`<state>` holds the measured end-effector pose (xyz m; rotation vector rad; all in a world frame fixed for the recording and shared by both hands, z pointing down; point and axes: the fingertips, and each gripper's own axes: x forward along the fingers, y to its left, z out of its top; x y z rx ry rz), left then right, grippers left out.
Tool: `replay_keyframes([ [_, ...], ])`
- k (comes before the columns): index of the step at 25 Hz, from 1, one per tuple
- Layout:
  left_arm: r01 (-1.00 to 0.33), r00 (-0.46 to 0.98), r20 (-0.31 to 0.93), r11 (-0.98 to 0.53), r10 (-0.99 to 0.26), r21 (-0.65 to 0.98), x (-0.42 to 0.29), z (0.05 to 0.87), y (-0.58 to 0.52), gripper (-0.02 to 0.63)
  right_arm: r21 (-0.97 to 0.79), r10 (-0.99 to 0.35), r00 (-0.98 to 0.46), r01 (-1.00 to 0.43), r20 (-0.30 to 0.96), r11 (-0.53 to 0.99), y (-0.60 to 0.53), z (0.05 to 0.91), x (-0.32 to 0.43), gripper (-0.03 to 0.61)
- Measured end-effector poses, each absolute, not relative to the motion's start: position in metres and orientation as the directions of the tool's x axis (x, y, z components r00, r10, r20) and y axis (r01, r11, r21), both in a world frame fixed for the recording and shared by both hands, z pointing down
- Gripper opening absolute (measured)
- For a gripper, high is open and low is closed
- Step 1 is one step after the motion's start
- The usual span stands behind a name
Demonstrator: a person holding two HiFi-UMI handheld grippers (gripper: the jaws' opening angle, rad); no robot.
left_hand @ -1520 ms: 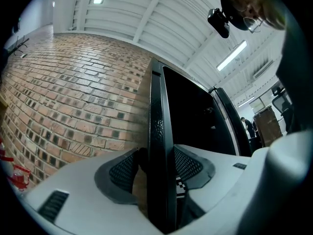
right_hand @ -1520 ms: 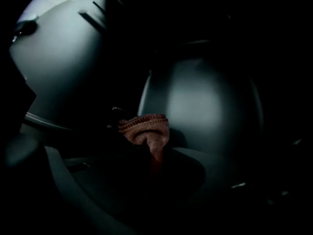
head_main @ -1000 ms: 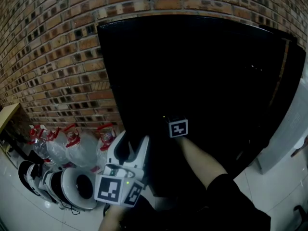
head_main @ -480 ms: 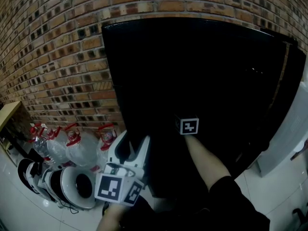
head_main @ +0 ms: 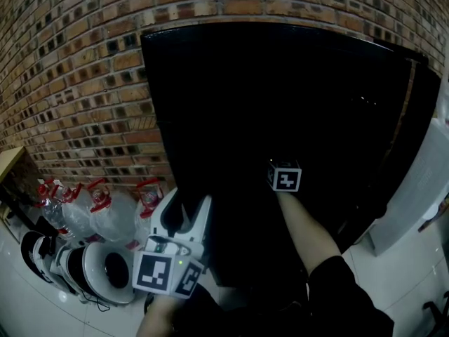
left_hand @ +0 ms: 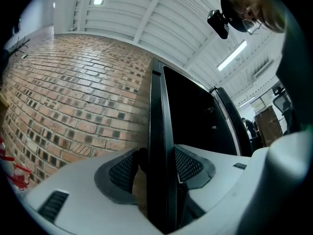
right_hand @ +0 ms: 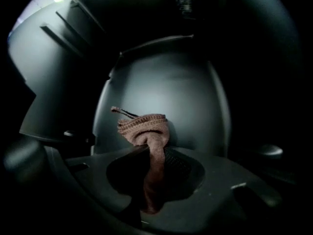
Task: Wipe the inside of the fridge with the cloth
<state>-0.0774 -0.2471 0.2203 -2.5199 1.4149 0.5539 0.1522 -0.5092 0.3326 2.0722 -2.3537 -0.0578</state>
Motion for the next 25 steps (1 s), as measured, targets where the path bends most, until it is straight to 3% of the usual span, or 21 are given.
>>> replay_keyframes([
  [17,-0.862,0.461,-0.407,-0.506,-0.789,0.005,-0.077,0.222,-0.249,0.224,0.05,-0.993,0.12,-0.991,-0.015,-0.121,-0.5,0.344,0.214,0.08],
  [19,-0.863,0.46,-0.41,-0.505,-0.787,0.001,-0.077,0.221,-0.249,0.224,0.001,-0.999,0.036,-0.999,0.004,-0.036,-0.502,0.351,0.203,0.08],
  [21,-0.863,0.462,-0.413,-0.505,-0.785,-0.004,-0.076,0.222,-0.249,0.224,-0.024,-0.978,-0.209,-0.978,0.003,0.209,-0.5,0.358,0.162,0.08],
  [23,-0.863,0.462,-0.414,-0.506,-0.785,-0.004,-0.076,0.223,-0.249,0.224,0.066,-0.913,-0.409,-0.91,0.006,0.408,-0.488,0.361,0.114,0.08],
  [25,-0.864,0.459,-0.414,-0.503,-0.786,-0.003,-0.077,0.223,-0.248,0.224,0.117,-0.856,-0.512,-0.848,0.073,0.517,-0.483,0.37,0.074,0.08],
])
